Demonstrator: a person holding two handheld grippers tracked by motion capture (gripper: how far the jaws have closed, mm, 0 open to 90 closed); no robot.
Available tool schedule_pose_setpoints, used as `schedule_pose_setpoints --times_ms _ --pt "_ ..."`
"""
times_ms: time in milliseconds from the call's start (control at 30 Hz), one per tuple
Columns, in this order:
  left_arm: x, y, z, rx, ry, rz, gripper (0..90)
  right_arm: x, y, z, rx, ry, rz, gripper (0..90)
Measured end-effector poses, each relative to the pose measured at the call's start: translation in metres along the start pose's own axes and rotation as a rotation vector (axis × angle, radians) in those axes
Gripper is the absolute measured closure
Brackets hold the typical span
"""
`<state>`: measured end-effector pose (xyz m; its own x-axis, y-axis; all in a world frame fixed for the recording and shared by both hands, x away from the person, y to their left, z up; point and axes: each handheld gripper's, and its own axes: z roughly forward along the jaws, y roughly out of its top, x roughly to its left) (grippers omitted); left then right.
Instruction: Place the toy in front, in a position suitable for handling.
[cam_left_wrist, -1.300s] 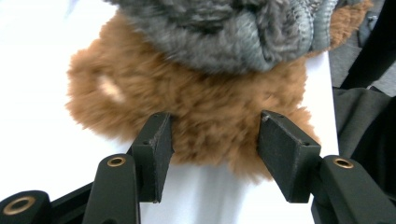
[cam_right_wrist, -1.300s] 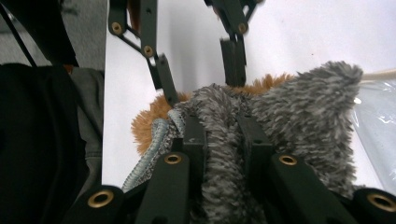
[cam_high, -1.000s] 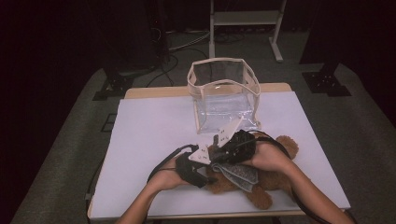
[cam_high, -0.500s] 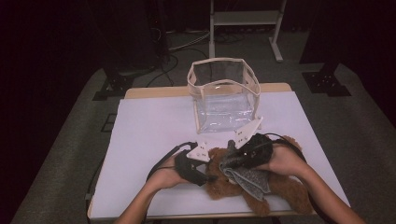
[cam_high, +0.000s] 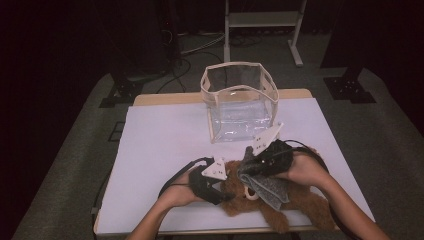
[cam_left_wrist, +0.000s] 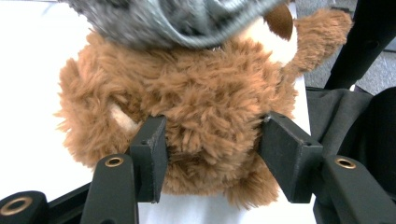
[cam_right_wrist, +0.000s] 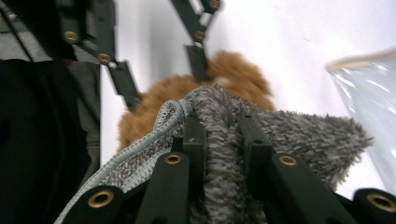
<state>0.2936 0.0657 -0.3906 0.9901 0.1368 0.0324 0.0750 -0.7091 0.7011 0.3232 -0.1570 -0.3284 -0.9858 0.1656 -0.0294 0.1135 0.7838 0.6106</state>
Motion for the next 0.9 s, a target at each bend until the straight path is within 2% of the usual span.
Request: schedule_pose_setpoints --times_ms 67,167,267,333,433,500,633,767,900 --pt "0.0 0.001 0.001 0.007 -0.006 0.001 43.0 0.001 0.004 0.002 -0.007 -0.009 -0.007 75.4" --pt "-0.001 0.001 0.0 0.019 -0.014 0.016 43.0 0.006 0.018 0.014 -0.005 -0.008 -0.034 75.4" --pt "-0.001 -0.001 0.0 0.01 -0.015 0.01 43.1 0.004 0.024 0.022 -0.003 0.005 -0.059 75.4" --pt "-0.001 -0.001 -0.001 0.01 -0.022 0.017 43.7 0.001 0.017 0.019 -0.01 0.026 -0.039 75.5" --pt "-0.004 0.0 -0.001 0.015 -0.019 0.032 44.5 -0.003 -0.005 0.005 -0.035 0.063 -0.001 75.4" --pt "-0.005 0.001 -0.001 0.029 -0.014 0.043 44.2 -0.005 -0.017 -0.006 -0.03 0.052 0.002 75.4" --pt "-0.006 0.002 -0.002 0.03 -0.013 0.036 44.2 -0.008 -0.043 -0.025 0.004 0.028 0.032 75.4" --pt "-0.002 0.009 -0.005 0.063 -0.007 0.053 43.8 -0.006 -0.054 -0.021 0.023 0.043 0.046 75.4" --pt "0.004 0.021 -0.016 0.043 0.004 0.054 43.8 -0.002 -0.053 -0.014 0.034 0.054 0.034 75.5"
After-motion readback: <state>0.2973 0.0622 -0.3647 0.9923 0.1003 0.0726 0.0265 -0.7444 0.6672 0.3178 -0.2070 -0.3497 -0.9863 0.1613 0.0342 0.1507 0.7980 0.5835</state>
